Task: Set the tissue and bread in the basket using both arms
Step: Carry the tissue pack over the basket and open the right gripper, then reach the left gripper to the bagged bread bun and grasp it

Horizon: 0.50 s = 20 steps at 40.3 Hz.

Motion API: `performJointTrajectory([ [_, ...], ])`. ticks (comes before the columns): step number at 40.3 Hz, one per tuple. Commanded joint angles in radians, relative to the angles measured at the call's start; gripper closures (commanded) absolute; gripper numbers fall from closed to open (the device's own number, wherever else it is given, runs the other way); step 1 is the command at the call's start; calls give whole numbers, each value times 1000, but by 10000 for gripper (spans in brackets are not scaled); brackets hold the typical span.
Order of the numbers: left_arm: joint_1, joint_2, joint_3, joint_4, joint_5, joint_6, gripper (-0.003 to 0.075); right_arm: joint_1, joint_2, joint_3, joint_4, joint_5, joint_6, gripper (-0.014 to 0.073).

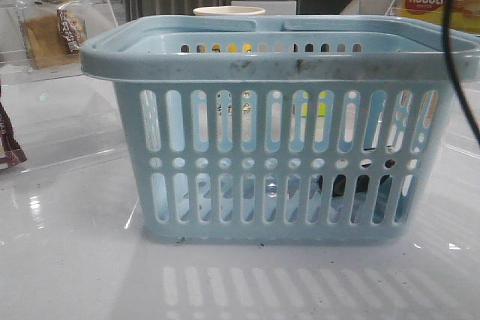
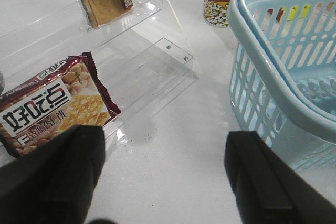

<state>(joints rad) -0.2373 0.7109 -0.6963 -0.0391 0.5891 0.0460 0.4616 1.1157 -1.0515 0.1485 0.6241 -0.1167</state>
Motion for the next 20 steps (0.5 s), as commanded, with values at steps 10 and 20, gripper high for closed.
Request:
performJointTrajectory([
  [10, -7, 1, -31, -9, -82, -2, 193, 2, -293, 160, 5, -31, -35, 83],
  [20, -7, 35, -53, -9, -66, -2, 176, 2, -381, 222, 5, -20, -35, 83],
])
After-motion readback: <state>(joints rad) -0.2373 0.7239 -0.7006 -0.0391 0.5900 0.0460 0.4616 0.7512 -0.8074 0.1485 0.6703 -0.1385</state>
